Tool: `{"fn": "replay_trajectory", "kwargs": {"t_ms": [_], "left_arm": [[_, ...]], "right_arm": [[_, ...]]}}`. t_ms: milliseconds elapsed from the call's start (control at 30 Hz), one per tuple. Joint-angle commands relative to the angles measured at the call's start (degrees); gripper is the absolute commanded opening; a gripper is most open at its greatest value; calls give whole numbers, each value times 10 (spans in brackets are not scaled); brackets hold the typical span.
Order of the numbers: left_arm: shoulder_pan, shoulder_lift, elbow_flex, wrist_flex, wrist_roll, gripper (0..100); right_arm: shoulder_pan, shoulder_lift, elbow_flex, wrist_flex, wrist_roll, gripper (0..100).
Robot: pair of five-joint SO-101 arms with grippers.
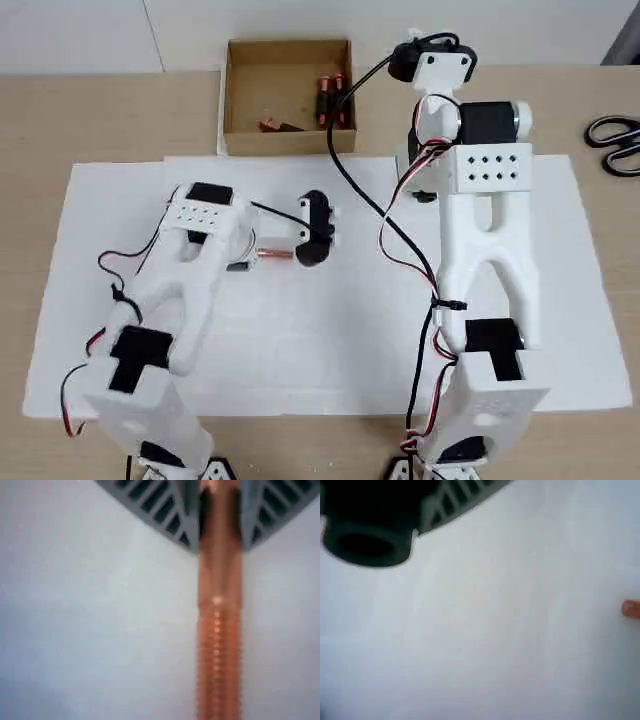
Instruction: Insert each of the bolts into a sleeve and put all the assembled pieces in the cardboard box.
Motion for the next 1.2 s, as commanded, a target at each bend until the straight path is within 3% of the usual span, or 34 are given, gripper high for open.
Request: {"fn": "replay_trajectory", "kwargs": {"t_ms": [0,267,367,500,667,767,1067,1167], "left_arm": [[-4,3,-58,-18,30,101],[-4,1,-62,-18,59,130],[-4,0,-75,-21,107,130],[-4,0,-145,-5,365,130],[0,1,-253,125,689,130],[-2,1,-290,191,817,126],[-44,43,-285,195,1262,126],[-40,91,-273,199,1378,126]], "right_arm": [[6,-37,-4,-3,6,53],[5,-36,-4,-3,6,53],[5,-36,-4,-3,6,53],[6,-36,-4,-3,6,53],[6,-36,-4,-4,6,53],[3,-36,-4,-4,4,53],[2,-36,-4,-4,4,53],[2,-36,-4,-4,4,53]]}}
